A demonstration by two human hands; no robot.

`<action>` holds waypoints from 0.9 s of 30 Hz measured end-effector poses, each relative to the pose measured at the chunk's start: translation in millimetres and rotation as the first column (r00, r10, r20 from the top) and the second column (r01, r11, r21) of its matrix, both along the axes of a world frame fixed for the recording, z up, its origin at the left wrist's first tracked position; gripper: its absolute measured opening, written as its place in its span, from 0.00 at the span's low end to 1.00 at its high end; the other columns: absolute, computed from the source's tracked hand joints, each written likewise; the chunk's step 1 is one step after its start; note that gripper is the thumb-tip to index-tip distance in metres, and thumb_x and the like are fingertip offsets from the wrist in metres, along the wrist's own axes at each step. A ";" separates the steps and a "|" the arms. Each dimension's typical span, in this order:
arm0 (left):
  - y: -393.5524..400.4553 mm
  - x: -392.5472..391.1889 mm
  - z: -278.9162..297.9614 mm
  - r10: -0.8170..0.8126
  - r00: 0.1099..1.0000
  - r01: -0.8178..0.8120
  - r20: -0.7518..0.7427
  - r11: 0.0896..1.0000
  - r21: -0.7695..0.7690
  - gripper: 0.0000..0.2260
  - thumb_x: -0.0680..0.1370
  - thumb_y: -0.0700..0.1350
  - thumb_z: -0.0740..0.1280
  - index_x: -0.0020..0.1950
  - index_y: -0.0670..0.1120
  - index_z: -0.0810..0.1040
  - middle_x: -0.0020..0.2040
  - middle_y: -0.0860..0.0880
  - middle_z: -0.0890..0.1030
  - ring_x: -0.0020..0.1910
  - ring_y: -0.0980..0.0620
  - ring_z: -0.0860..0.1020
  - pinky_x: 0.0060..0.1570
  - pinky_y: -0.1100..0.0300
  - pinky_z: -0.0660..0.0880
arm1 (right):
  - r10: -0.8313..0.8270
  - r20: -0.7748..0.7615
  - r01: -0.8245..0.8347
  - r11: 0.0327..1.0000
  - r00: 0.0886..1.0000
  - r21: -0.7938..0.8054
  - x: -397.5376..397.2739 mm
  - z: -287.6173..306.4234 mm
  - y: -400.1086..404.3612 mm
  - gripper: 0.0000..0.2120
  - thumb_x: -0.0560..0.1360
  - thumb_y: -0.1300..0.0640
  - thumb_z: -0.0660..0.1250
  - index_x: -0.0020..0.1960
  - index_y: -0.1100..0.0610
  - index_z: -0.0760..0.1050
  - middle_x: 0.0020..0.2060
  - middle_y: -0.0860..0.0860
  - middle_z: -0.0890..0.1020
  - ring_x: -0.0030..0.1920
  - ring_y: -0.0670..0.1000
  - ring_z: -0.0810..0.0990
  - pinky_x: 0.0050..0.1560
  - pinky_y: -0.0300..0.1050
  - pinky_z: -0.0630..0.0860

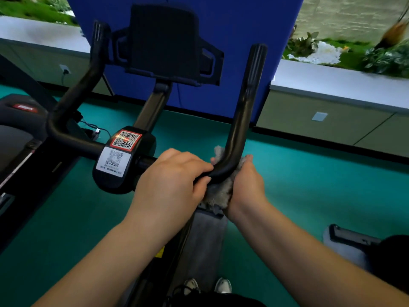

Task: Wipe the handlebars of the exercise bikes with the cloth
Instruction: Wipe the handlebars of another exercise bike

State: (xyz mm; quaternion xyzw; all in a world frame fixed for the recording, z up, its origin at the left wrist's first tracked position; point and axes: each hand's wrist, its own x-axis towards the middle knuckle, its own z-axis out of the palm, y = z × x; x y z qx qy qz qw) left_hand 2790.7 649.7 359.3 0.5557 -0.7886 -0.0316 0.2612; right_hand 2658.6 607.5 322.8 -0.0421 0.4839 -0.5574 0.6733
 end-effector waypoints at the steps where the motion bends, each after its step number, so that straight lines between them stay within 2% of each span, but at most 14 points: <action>1: 0.9 -1.7 0.7 0.012 1.000 -0.012 -0.003 1.000 0.000 0.11 0.72 0.50 0.65 0.50 0.50 0.84 0.44 0.55 0.82 0.44 0.50 0.77 0.45 0.60 0.72 | 0.000 0.044 -0.001 1.000 0.999 0.022 1.3 -1.6 0.4 0.30 0.82 0.43 0.46 0.43 0.61 0.78 0.29 0.57 0.81 0.27 0.53 0.81 0.30 0.41 0.79; 5: 6.2 -1.2 6.5 0.072 0.997 -0.072 -0.014 0.997 0.033 0.13 0.74 0.52 0.62 0.50 0.50 0.84 0.44 0.55 0.82 0.45 0.50 0.77 0.46 0.58 0.73 | 0.007 0.098 -0.010 1.000 0.995 0.024 -9.7 7.1 -25.7 0.31 0.82 0.41 0.43 0.49 0.61 0.77 0.35 0.56 0.81 0.29 0.53 0.80 0.35 0.44 0.77; 8: 10.4 4.5 11.4 0.151 0.988 -0.151 0.011 0.986 0.071 0.13 0.74 0.53 0.63 0.51 0.51 0.84 0.46 0.56 0.82 0.48 0.51 0.77 0.49 0.57 0.74 | 0.004 0.079 -0.005 1.000 0.997 0.008 -15.5 7.7 -31.3 0.31 0.82 0.41 0.44 0.46 0.61 0.79 0.33 0.56 0.82 0.29 0.52 0.81 0.36 0.43 0.78; 11: 12.4 8.8 11.8 0.200 0.980 -0.200 0.014 0.977 0.077 0.11 0.74 0.51 0.65 0.51 0.50 0.84 0.46 0.55 0.82 0.48 0.51 0.77 0.49 0.57 0.75 | 0.018 0.128 -0.020 1.000 0.992 0.012 -1.3 -2.7 -9.8 0.27 0.83 0.45 0.47 0.45 0.60 0.80 0.33 0.55 0.82 0.29 0.51 0.81 0.40 0.45 0.78; 13: 13.3 9.6 10.7 0.199 0.980 -0.200 0.017 0.977 0.075 0.11 0.74 0.50 0.65 0.51 0.50 0.84 0.47 0.55 0.82 0.48 0.50 0.77 0.49 0.57 0.74 | 0.031 0.193 -0.040 0.998 0.981 0.043 9.6 -8.0 3.5 0.25 0.83 0.47 0.49 0.42 0.59 0.79 0.31 0.55 0.82 0.29 0.52 0.81 0.41 0.47 0.78; 15: 12.5 10.3 10.3 0.183 0.983 -0.184 0.020 0.980 0.073 0.11 0.74 0.50 0.65 0.51 0.50 0.84 0.46 0.55 0.82 0.48 0.50 0.77 0.48 0.57 0.75 | 0.012 0.240 -0.028 0.998 0.971 0.060 10.7 -7.5 3.0 0.25 0.83 0.49 0.49 0.41 0.60 0.78 0.29 0.56 0.81 0.27 0.52 0.81 0.37 0.46 0.79; 17: 9.1 12.5 11.0 0.165 0.986 -0.167 0.023 0.983 0.072 0.11 0.74 0.51 0.64 0.51 0.50 0.84 0.46 0.56 0.82 0.47 0.51 0.77 0.48 0.56 0.75 | -0.031 0.220 0.022 0.999 0.975 0.045 1.5 -4.1 -8.3 0.27 0.82 0.47 0.48 0.43 0.62 0.78 0.30 0.56 0.81 0.27 0.52 0.81 0.38 0.46 0.78; 19: 5.4 15.8 12.2 0.138 0.990 -0.139 0.014 0.987 0.084 0.12 0.74 0.52 0.63 0.52 0.51 0.83 0.47 0.56 0.82 0.48 0.51 0.77 0.48 0.55 0.76 | -0.065 0.173 0.066 0.998 0.983 0.004 -7.5 -1.2 -18.3 0.28 0.82 0.43 0.47 0.47 0.62 0.78 0.35 0.57 0.81 0.30 0.53 0.80 0.39 0.44 0.78; 21: 2.7 20.7 12.5 0.106 0.994 -0.106 0.003 0.991 0.087 0.12 0.74 0.51 0.64 0.52 0.50 0.83 0.47 0.56 0.82 0.48 0.51 0.77 0.48 0.54 0.76 | -0.072 0.062 0.074 0.997 0.995 -0.036 -7.3 -2.4 -16.1 0.28 0.82 0.41 0.48 0.49 0.60 0.78 0.37 0.56 0.82 0.34 0.53 0.81 0.41 0.45 0.78; 23: 0.8 27.4 10.8 0.068 0.998 -0.067 -0.006 0.994 0.084 0.11 0.75 0.51 0.65 0.52 0.50 0.83 0.46 0.55 0.82 0.47 0.52 0.76 0.48 0.55 0.76 | -0.080 -0.072 0.073 0.993 0.994 -0.092 2.5 -10.1 0.4 0.27 0.82 0.41 0.48 0.48 0.58 0.79 0.37 0.55 0.84 0.37 0.52 0.83 0.48 0.48 0.79; 25: -1.2 34.3 8.9 0.030 0.999 -0.029 -0.017 0.996 0.079 0.11 0.75 0.50 0.65 0.51 0.49 0.84 0.46 0.55 0.82 0.47 0.52 0.76 0.48 0.55 0.76 | -0.117 -0.225 0.087 0.986 0.967 -0.140 14.7 -18.6 20.8 0.25 0.82 0.44 0.49 0.49 0.57 0.79 0.43 0.54 0.85 0.45 0.52 0.83 0.59 0.52 0.77; 27: -4.6 39.4 8.0 -0.003 1.000 0.005 -0.017 0.996 0.084 0.11 0.75 0.50 0.64 0.51 0.49 0.84 0.46 0.55 0.82 0.48 0.52 0.76 0.49 0.56 0.75 | -0.162 -0.308 0.120 0.981 0.938 -0.153 20.5 -19.8 29.0 0.22 0.82 0.45 0.50 0.50 0.56 0.79 0.48 0.53 0.85 0.51 0.51 0.82 0.63 0.53 0.74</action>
